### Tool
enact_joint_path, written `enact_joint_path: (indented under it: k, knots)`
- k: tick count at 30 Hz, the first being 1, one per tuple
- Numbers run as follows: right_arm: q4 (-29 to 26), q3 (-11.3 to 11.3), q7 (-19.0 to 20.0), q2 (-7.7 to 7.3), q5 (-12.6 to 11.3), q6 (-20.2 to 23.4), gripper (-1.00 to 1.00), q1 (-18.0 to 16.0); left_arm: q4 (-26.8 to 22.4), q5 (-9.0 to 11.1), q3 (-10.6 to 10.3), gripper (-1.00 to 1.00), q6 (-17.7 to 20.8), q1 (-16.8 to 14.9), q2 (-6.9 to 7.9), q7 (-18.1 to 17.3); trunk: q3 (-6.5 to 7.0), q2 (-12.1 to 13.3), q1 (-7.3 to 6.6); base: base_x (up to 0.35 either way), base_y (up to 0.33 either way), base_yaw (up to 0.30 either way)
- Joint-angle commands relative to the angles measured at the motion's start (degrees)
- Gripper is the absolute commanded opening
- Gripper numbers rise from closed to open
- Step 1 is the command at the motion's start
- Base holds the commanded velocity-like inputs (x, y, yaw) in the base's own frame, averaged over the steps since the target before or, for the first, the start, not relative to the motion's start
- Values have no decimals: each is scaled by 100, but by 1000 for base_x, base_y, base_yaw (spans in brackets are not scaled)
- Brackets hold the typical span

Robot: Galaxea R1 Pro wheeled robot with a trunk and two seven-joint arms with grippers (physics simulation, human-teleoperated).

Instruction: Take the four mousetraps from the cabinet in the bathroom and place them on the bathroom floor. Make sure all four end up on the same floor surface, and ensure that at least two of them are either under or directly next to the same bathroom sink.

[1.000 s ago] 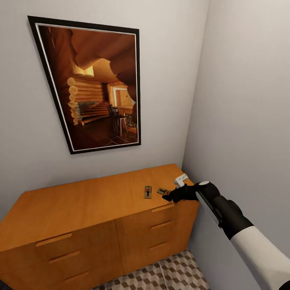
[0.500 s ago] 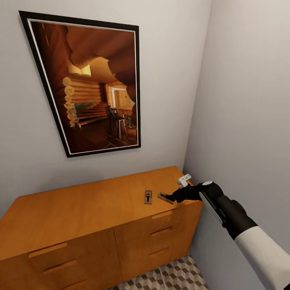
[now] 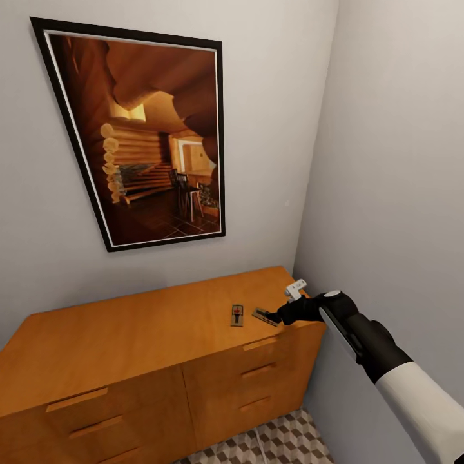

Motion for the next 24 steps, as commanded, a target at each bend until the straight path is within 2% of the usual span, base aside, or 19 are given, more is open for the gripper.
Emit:
enact_joint_path:
  k: [1, 24]
  knots:
    - [16, 12, -27, -6, -58, 35, 100, -7, 24, 38, -48, 100, -37, -9, -6, 8, -12, -11, 3, 0, 0, 0]
    - [53, 9, -27, -7, -54, 35, 100, -7, 24, 38, -48, 100, -37, -5, -6, 2, -151, -11, 3, 0, 0, 0]
